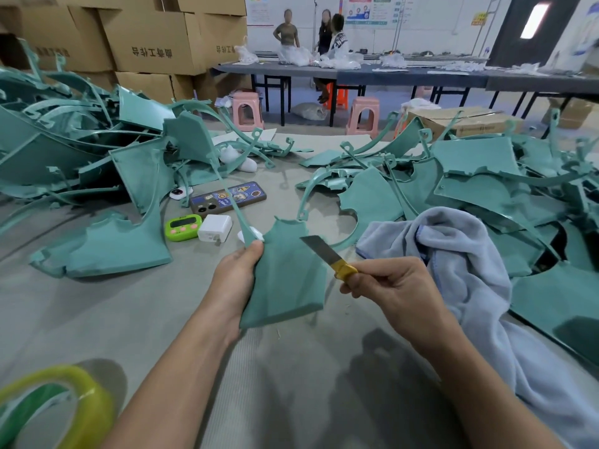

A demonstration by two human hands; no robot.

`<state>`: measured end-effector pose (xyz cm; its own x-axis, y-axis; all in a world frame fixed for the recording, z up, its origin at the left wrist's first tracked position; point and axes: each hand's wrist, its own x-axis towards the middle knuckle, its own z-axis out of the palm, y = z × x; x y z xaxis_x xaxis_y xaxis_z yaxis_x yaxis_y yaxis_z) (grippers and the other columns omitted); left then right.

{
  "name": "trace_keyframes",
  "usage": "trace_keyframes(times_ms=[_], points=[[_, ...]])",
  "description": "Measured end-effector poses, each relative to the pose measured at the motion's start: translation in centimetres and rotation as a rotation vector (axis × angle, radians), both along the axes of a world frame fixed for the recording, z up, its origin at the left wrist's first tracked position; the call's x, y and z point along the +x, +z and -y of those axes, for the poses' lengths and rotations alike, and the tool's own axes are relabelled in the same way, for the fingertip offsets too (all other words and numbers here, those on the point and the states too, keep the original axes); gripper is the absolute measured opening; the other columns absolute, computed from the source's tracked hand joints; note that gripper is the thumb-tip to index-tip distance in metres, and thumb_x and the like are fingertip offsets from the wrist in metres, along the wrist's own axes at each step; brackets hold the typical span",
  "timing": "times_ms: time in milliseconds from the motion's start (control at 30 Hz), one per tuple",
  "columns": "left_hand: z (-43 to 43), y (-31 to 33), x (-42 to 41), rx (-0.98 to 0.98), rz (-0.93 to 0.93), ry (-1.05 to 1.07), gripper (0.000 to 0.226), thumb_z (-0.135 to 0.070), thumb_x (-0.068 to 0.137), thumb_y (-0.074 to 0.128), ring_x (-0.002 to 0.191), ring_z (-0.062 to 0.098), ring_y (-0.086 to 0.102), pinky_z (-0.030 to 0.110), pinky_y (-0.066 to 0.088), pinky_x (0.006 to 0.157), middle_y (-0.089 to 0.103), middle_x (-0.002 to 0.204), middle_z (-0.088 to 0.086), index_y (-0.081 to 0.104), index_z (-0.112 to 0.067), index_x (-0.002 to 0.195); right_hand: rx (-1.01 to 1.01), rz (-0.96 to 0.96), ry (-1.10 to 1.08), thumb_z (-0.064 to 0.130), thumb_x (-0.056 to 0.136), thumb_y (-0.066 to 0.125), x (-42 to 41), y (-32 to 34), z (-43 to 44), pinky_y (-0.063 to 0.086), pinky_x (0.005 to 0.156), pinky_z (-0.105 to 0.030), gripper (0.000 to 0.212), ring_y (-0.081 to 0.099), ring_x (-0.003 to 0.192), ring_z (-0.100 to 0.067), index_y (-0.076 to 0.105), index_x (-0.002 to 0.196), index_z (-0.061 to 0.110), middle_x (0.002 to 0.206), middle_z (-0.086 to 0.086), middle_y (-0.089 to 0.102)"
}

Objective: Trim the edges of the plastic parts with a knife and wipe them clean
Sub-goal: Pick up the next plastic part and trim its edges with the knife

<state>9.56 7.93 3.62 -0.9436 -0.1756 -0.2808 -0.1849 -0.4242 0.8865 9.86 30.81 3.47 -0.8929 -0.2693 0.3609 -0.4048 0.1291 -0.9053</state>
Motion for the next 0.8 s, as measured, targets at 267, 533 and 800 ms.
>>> trace_keyframes(times_ms=[267, 533, 800], points=[[-0.6, -0.3, 0.5, -0.084, 0.007, -0.183, 0.026, -0.022, 0.102, 0.055, 0.073, 0.026, 0.075, 0.032, 0.058, 0.056, 0.077, 0.094, 0.017, 0.077, -0.009, 0.096, -0.016, 0.028, -0.001, 0.009, 0.092, 0.071, -0.6, -0.4, -0.3, 0.052, 0.067, -0.024, 0.016, 0.062, 0.065, -0.012, 0.082, 0.082, 0.016, 0.071, -0.007, 0.074], [-0.1, -0.1, 0.3, -0.068, -0.016, -0.161, 0.035, -0.020, 0.102, 0.055, 0.067, 0.025, 0.075, 0.031, 0.057, 0.053, 0.077, 0.085, 0.015, 0.082, -0.018, 0.081, 0.043, 0.081, 0.171, 0.003, 0.093, 0.070, 0.0, 0.4, -0.2, 0.052, 0.066, -0.022, 0.025, 0.063, 0.065, -0.013, 0.083, 0.081, 0.021, 0.071, -0.007, 0.074], [0.2, -0.8, -0.2, -0.131, -0.004, -0.093, 0.026, -0.024, 0.100, 0.060, 0.077, 0.028, 0.076, 0.033, 0.059, 0.059, 0.078, 0.093, 0.016, 0.080, -0.014, 0.086, 0.124, 0.257, -0.452, 0.020, 0.092, 0.068, -1.4, -0.7, -1.2, 0.043, 0.054, -0.030, 0.031, 0.049, 0.047, -0.014, 0.074, 0.062, 0.017, 0.059, -0.005, 0.069]])
